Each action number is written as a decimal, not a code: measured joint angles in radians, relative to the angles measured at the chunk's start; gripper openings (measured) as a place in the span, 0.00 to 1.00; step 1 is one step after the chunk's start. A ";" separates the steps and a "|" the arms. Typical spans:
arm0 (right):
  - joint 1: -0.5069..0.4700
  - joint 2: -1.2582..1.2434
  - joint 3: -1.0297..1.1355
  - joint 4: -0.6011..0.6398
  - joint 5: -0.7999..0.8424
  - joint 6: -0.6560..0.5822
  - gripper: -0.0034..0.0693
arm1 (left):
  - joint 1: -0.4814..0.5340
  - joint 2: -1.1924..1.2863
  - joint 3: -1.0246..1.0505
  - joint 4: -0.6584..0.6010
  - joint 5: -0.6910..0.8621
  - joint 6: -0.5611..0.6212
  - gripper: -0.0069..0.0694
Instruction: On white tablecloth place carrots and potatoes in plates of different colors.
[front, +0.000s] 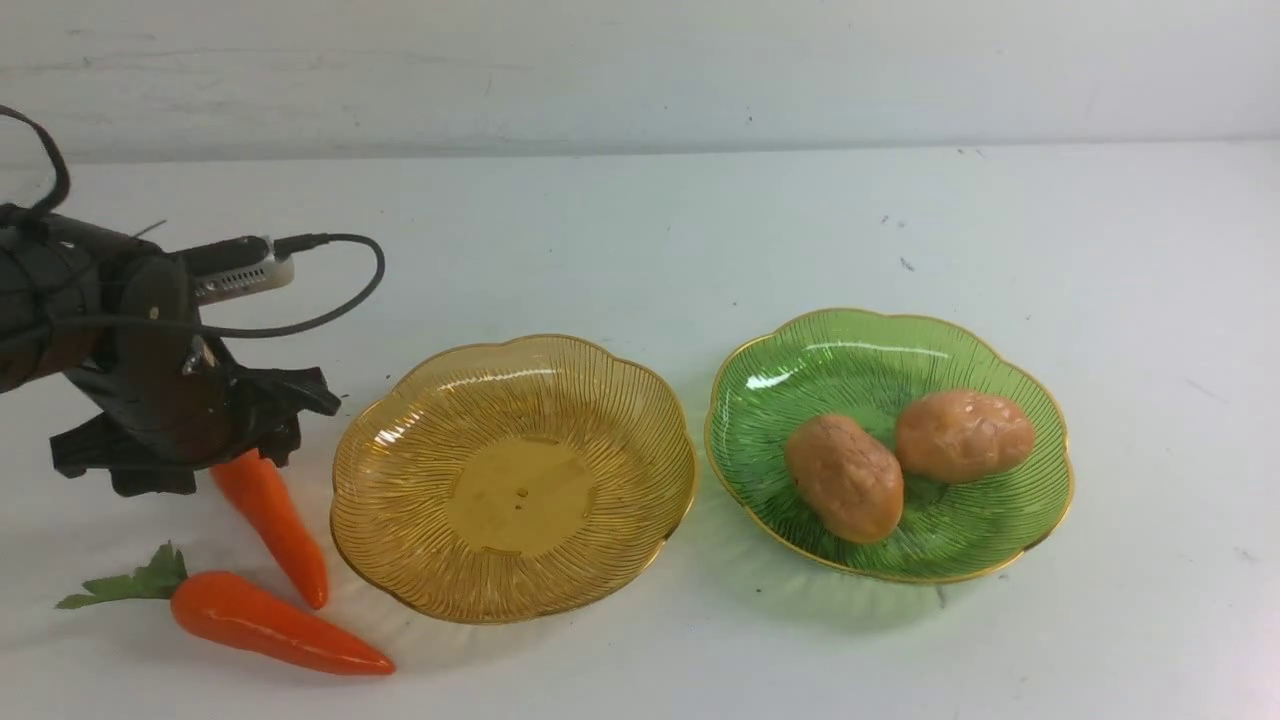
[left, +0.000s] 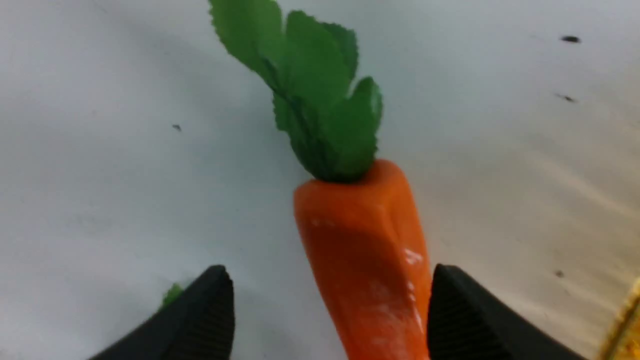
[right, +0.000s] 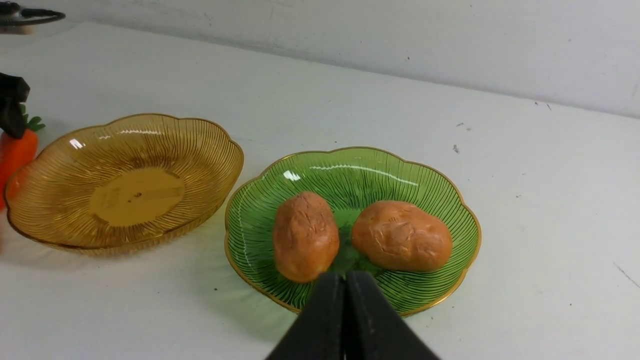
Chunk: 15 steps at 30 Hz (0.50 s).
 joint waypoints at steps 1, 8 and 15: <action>0.000 0.000 0.000 0.000 0.000 0.000 0.03 | 0.000 0.013 0.000 0.047 -0.005 -0.066 0.71; 0.000 0.000 0.000 -0.003 0.000 0.000 0.03 | 0.000 0.059 -0.001 0.131 -0.058 -0.253 0.62; 0.000 0.000 0.000 -0.003 0.000 0.000 0.03 | 0.000 0.091 -0.008 0.143 -0.049 -0.266 0.52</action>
